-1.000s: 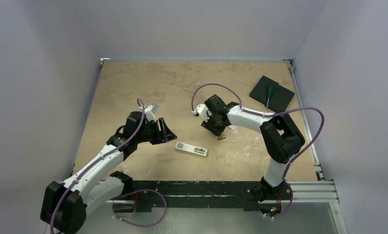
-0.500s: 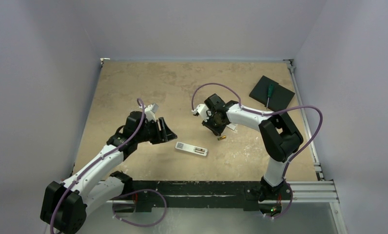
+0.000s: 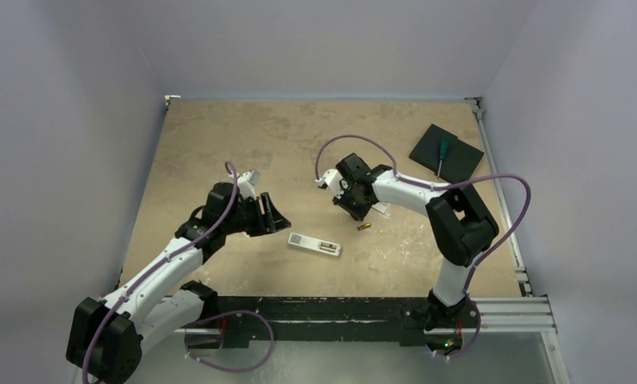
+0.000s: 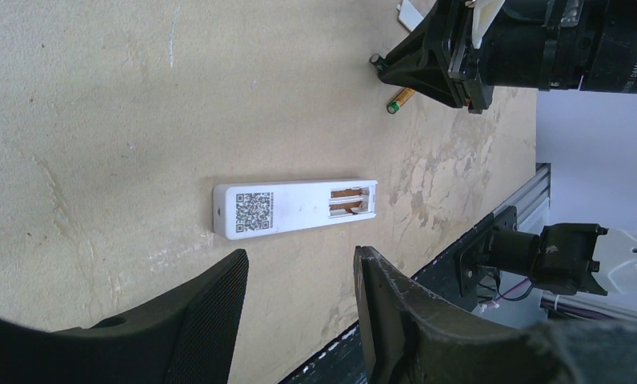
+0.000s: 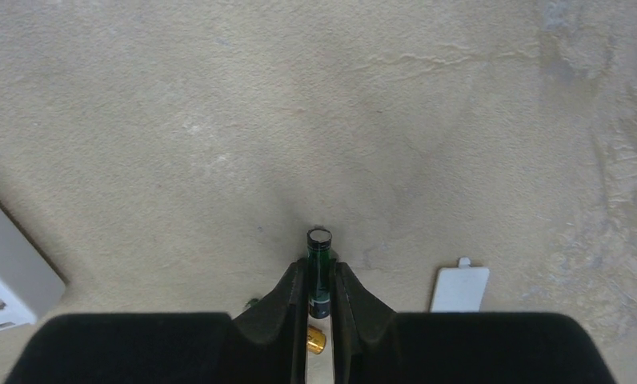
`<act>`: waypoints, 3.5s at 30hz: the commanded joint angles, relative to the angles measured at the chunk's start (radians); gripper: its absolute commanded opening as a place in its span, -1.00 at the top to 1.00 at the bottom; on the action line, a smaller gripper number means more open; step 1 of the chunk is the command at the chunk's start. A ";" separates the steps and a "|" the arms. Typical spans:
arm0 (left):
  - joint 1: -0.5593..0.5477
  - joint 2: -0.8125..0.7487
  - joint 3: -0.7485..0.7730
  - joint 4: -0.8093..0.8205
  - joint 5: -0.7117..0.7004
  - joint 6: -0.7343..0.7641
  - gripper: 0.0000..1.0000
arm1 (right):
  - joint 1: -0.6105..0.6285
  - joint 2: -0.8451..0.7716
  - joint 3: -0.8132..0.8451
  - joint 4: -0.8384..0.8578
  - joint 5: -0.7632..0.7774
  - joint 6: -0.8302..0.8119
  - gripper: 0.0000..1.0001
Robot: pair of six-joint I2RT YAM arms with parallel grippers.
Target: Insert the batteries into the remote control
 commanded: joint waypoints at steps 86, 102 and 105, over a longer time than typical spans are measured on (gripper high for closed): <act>0.008 0.085 -0.067 0.111 0.011 -0.015 -0.02 | 0.342 -0.153 -0.062 0.053 -0.013 0.196 0.40; 0.008 0.097 -0.066 0.118 0.016 -0.014 -0.02 | 0.345 -0.184 -0.060 0.063 0.007 0.215 0.31; 0.008 0.098 -0.066 0.119 0.018 -0.014 -0.02 | 0.345 -0.180 -0.061 0.073 0.009 0.216 0.27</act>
